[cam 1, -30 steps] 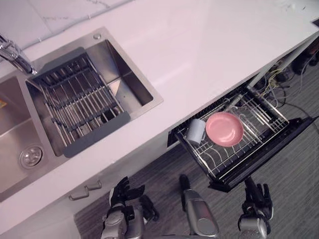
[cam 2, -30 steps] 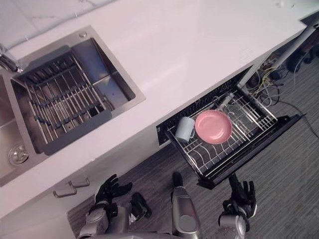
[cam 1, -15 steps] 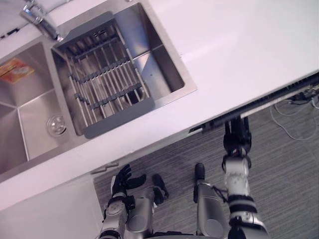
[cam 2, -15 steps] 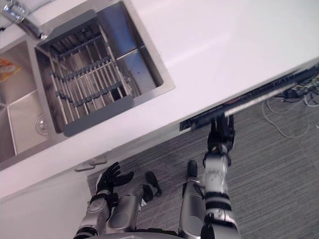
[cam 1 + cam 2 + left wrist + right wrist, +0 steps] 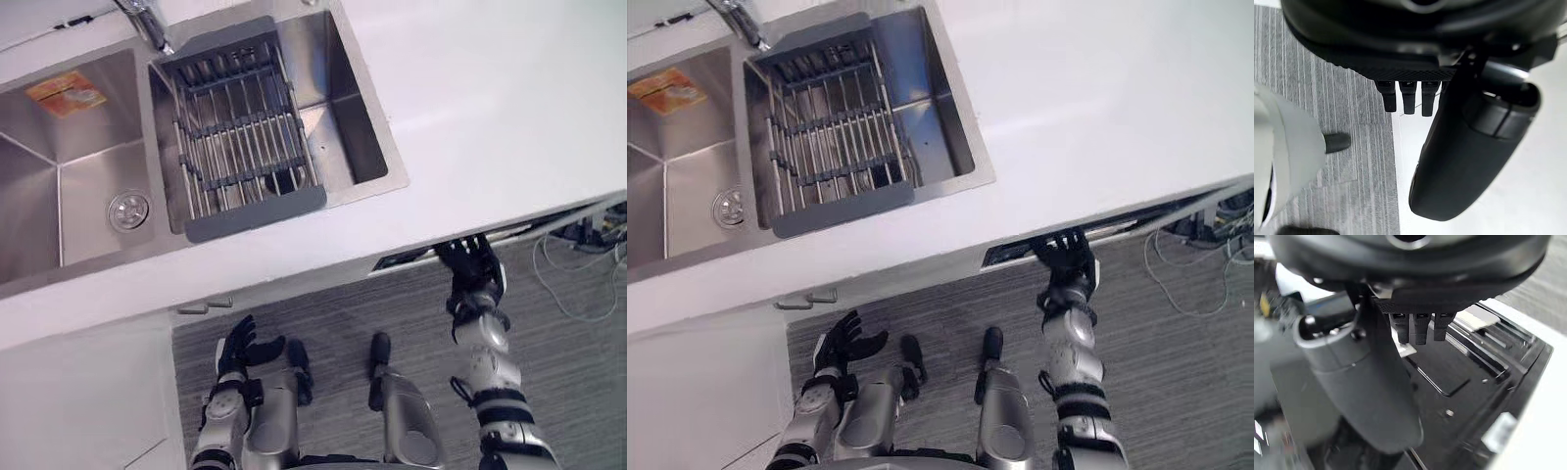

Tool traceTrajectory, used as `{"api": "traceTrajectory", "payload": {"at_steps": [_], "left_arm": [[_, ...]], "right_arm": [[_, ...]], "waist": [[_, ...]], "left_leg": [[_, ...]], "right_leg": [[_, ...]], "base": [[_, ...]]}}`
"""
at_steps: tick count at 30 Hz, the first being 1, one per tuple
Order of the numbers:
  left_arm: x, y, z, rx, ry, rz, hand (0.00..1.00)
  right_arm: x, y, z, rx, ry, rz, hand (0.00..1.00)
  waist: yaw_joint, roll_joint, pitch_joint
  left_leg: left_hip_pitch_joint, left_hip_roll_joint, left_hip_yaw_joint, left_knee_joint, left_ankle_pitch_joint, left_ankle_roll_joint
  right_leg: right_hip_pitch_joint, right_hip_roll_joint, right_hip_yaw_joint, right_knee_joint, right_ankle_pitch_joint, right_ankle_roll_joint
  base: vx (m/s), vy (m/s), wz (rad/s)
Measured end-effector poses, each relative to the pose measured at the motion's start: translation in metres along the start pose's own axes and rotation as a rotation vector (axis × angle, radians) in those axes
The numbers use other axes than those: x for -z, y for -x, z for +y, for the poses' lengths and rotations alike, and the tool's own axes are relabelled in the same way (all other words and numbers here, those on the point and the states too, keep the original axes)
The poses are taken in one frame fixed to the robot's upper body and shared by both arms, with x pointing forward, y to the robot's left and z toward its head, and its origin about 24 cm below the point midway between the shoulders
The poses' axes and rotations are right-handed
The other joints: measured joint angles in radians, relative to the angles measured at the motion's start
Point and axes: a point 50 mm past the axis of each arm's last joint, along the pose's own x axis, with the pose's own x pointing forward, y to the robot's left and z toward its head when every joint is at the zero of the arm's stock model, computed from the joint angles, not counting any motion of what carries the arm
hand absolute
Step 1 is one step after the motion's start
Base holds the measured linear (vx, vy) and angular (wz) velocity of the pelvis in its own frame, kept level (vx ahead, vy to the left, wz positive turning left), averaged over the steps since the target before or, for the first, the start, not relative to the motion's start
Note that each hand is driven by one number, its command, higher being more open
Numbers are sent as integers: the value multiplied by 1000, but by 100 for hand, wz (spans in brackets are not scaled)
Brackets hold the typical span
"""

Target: Walk over to the sink, pick up the cup, carry it to the dishwasher, place the cup inside the dishwasher, then close the dishwasher door

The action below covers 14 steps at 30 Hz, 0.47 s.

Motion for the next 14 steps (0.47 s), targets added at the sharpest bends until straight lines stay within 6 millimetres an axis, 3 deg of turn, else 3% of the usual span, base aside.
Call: {"api": "traceTrajectory", "payload": {"at_steps": [4, 11, 14], "left_arm": [[9, 4, 22, -30, -48, 31, 90], [35, 21, 48, -64, -94, 112, 90], [41, 25, 52, -61, -104, 131, 90]], "right_arm": [[41, 35, -28, -9, 190, 132, 90], [84, 77, -61, 36, 412, 326, 90], [95, 85, -68, 56, 441, 386, 90]], "waist": [[-7, -50, -89], [-11, -62, -237], [-8, -62, -244]], "left_leg": [[49, -16, -77, -85, 52, -5], [135, -51, -133, -153, 60, -1], [153, -59, -137, -164, 63, 3]], "right_leg": [[62, -5, -83, -13, -31, -2], [165, -29, -147, -35, -68, 21], [181, -36, -152, -35, -71, 24]], "base": [[129, -69, 59], [91, 14, 31], [15, 23, 9]]}}
